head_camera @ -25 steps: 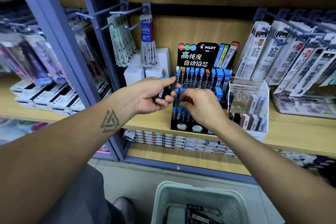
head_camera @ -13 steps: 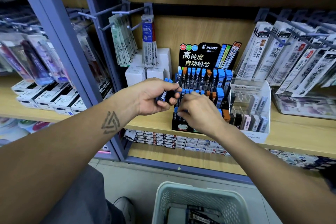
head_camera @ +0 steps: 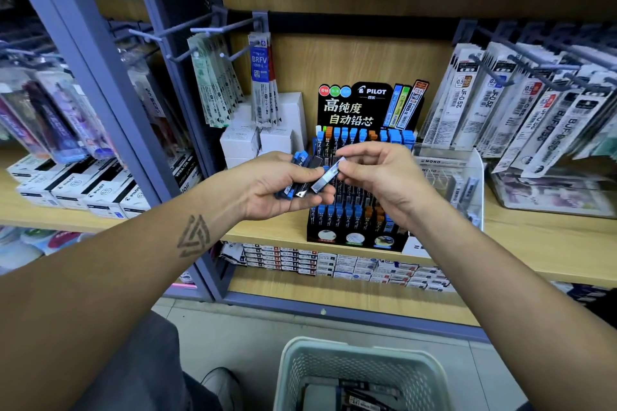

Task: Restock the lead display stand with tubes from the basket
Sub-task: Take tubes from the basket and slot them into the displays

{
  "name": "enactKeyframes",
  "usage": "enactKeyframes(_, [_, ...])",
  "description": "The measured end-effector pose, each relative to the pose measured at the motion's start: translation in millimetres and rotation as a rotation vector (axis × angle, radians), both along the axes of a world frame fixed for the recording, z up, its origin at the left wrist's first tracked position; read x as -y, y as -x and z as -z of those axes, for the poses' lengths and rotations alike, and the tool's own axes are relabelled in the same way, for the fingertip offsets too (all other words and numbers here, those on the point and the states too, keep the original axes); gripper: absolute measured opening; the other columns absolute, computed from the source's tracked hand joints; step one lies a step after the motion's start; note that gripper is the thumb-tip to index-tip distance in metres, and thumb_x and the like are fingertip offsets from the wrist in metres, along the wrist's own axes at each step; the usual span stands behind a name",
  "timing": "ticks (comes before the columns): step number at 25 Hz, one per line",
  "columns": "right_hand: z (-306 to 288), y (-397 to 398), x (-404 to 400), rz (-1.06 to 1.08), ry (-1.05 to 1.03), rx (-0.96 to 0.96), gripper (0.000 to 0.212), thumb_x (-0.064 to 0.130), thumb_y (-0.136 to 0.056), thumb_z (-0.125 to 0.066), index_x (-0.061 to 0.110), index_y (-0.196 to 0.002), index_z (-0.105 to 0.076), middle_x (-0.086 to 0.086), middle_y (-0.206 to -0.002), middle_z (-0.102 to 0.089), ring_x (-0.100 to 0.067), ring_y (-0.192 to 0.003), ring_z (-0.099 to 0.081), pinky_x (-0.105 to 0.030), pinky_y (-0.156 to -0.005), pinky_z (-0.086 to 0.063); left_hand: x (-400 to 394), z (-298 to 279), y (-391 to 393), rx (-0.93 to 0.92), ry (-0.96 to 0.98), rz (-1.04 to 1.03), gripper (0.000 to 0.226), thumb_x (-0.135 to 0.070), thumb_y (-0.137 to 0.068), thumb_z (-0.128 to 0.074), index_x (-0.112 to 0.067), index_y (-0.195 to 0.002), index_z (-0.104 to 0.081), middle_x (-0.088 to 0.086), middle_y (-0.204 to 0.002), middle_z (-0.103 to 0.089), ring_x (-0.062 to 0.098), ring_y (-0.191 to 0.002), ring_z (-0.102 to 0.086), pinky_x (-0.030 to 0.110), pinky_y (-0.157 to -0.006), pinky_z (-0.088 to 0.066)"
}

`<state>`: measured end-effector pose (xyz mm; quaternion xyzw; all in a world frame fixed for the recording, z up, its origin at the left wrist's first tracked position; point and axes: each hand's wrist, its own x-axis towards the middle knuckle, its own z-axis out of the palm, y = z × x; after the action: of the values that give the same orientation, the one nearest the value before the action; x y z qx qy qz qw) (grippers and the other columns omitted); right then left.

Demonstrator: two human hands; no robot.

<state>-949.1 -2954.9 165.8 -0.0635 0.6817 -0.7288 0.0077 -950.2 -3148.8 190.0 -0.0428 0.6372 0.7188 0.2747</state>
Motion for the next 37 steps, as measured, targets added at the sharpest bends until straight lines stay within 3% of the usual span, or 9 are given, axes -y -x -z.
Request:
enactKeyframes(3, [-4, 0, -9, 0.039, 0.036, -0.017, 0.024, -0.011, -0.082, -0.071, -0.002, -0.104, -0.071, -0.014, -0.081, -0.072, -0.024, -0.078, -0.07, -0.031, -0.076, -0.06, 0, 0, 1, 0.003, 0.022, -0.001, 0.019, -0.006, -0.096, -0.062, 0.003, -0.112, -0.065, 0.021, -0.088, -0.074, 0.021, -0.066, -0.072, 0.02, -0.047, -0.053])
enactKeyframes(8, [-9, -6, -25, 0.044, 0.086, 0.046, 0.019, -0.01, -0.088, -0.064, -0.006, -0.106, -0.07, -0.021, -0.09, -0.073, -0.026, -0.08, -0.071, -0.029, -0.075, -0.061, -10, 4, 9, -0.024, -0.013, -0.027, 0.032, -0.004, -0.094, -0.064, 0.007, -0.123, -0.057, 0.021, -0.084, -0.069, 0.012, -0.05, -0.051, 0.015, -0.036, -0.034])
enactKeyframes(11, [-12, -10, -39, 0.044, 0.08, 0.035, 0.017, -0.01, -0.087, -0.066, -0.006, -0.102, -0.07, -0.024, -0.091, -0.072, -0.028, -0.08, -0.072, -0.031, -0.077, -0.061, -18, 3, 12, -0.06, -0.07, -0.017, 0.019, -0.006, -0.094, -0.064, -0.001, -0.112, -0.059, 0.017, -0.079, -0.066, 0.009, -0.047, -0.042, 0.014, -0.035, -0.027])
enactKeyframes(15, [-15, -16, -58, 0.018, -0.259, -0.073, 0.013, -0.002, -0.08, -0.078, 0.004, -0.091, -0.075, -0.015, -0.091, -0.075, -0.022, -0.084, -0.071, -0.034, -0.082, -0.058, -38, 2, 16, -0.18, -0.05, 0.022, 0.009, -0.011, -0.093, -0.067, -0.005, -0.094, -0.06, 0.015, -0.073, -0.063, 0.008, -0.043, -0.039, 0.014, -0.032, -0.025])
enactKeyframes(18, [-20, -20, -64, -0.033, -0.525, -0.185, 0.022, 0.001, -0.078, -0.082, 0.008, -0.097, -0.072, -0.011, -0.09, -0.074, -0.015, -0.081, -0.068, -0.031, -0.082, -0.058, -63, 4, 15, -0.267, -0.019, 0.068, 0.014, -0.014, -0.093, -0.069, -0.002, -0.092, -0.062, 0.014, -0.069, -0.061, 0.009, -0.042, -0.04, 0.016, -0.032, -0.025])
enactKeyframes(23, [-37, -24, -98, 0.057, -0.534, -0.173, 0.045, -0.006, -0.081, -0.076, 0.015, -0.119, -0.067, -0.007, -0.083, -0.061, -0.017, -0.069, -0.061, -0.029, -0.074, -0.057, -101, 2, 16, -0.226, -0.093, 0.027, 0.022, -0.02, -0.099, -0.061, 0.002, -0.101, -0.059, 0.014, -0.07, -0.06, 0.01, -0.044, -0.042, 0.016, -0.032, -0.027])
enactKeyframes(29, [-25, -9, -149, 0.43, -0.702, -0.207, 0.02, 0.006, -0.087, -0.075, 0.019, -0.101, -0.073, 0.0, -0.09, -0.07, -0.024, -0.077, -0.074, -0.044, -0.082, -0.061, -114, 5, 20, -0.152, -0.104, 0.011, 0.021, -0.017, -0.101, -0.059, 0.004, -0.107, -0.061, 0.013, -0.071, -0.062, 0.01, -0.047, -0.044, 0.016, -0.033, -0.029])
enactKeyframes(33, [-17, -6, -153, 0.389, -0.876, -0.234, 0.021, 0.013, -0.082, -0.081, 0.03, -0.09, -0.071, 0.003, -0.084, -0.071, -0.015, -0.079, -0.069, -0.035, -0.084, -0.059, -117, 7, 22, -0.154, -0.104, -0.002, 0.02, -0.017, -0.101, -0.058, 0.002, -0.107, -0.061, 0.012, -0.071, -0.061, 0.01, -0.047, -0.044, 0.016, -0.033, -0.028])
enactKeyframes(37, [-5, -2, -138, 0.333, -0.887, -0.203, 0.019, 0.011, -0.08, -0.082, 0.019, -0.095, -0.073, -0.001, -0.088, -0.072, -0.017, -0.08, -0.069, -0.031, -0.082, -0.058, -118, 11, 22, -0.155, -0.094, 0.005, 0.021, -0.017, -0.102, -0.057, 0.003, -0.107, -0.06, 0.012, -0.07, -0.061, 0.01, -0.046, -0.044, 0.016, -0.033, -0.028])
